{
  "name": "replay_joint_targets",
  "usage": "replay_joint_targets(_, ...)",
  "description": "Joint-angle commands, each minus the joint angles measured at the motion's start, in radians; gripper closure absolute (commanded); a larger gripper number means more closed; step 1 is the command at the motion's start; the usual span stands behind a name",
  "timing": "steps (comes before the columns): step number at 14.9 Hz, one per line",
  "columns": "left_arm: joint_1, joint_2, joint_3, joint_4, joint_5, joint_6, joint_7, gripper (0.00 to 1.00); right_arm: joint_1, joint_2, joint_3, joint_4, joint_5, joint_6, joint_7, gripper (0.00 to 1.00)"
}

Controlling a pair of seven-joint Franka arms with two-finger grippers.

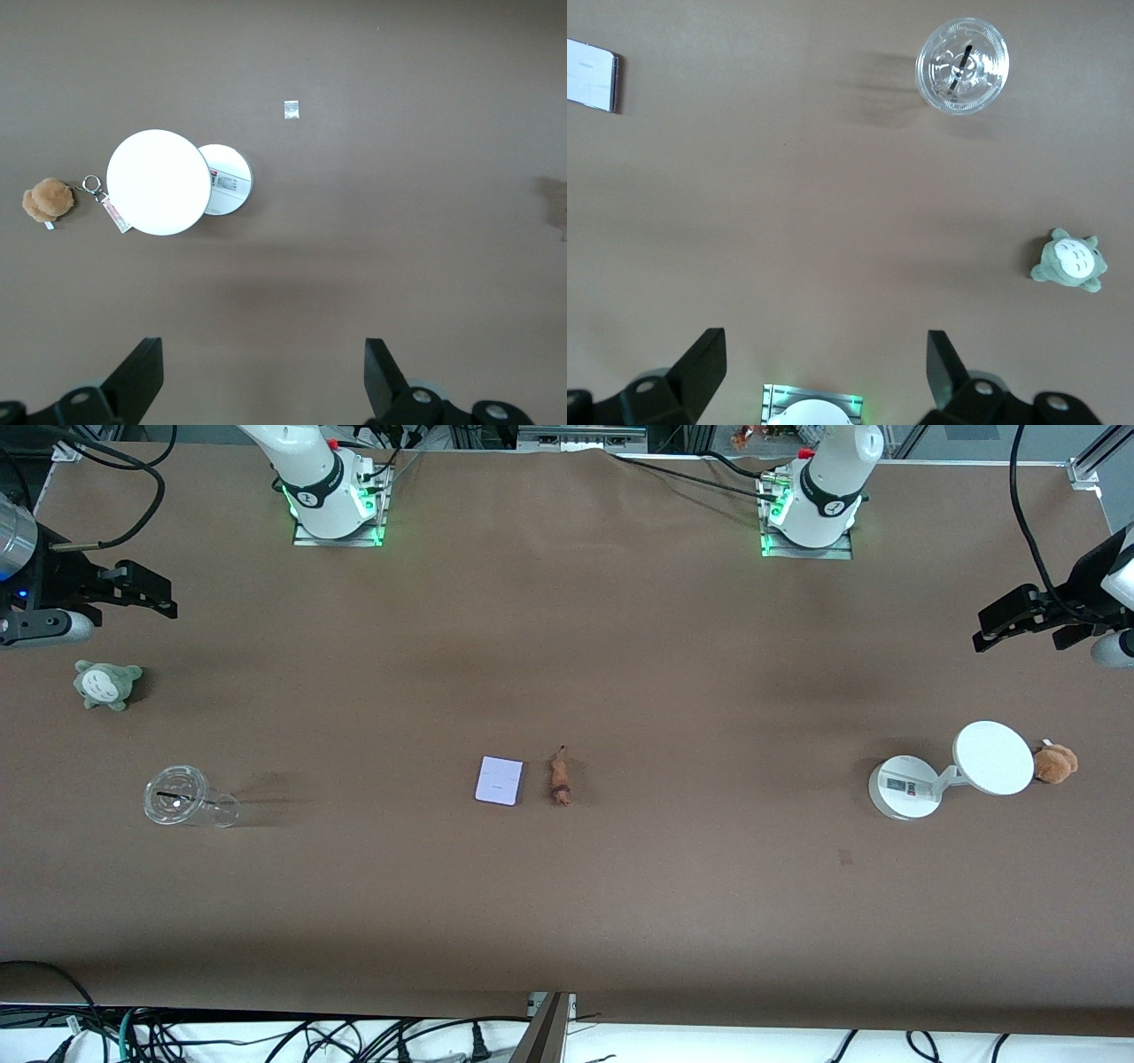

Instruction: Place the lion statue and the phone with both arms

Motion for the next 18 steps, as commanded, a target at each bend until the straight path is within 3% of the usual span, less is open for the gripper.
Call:
replay_joint_targets(1,0.006,0.012,-0.013,0.026,0.026,0.001,0.025,0.0,0.02,0.004,-0.013,0.013,-0.012,-0.004,-0.001,0.0)
replay_joint_targets(18,0.035,0.015,0.007,0.031,0.026,0.006,0.015,0.0,0.02,0.013,-0.017,0.016,-0.01,-0.015,0.0,0.0)
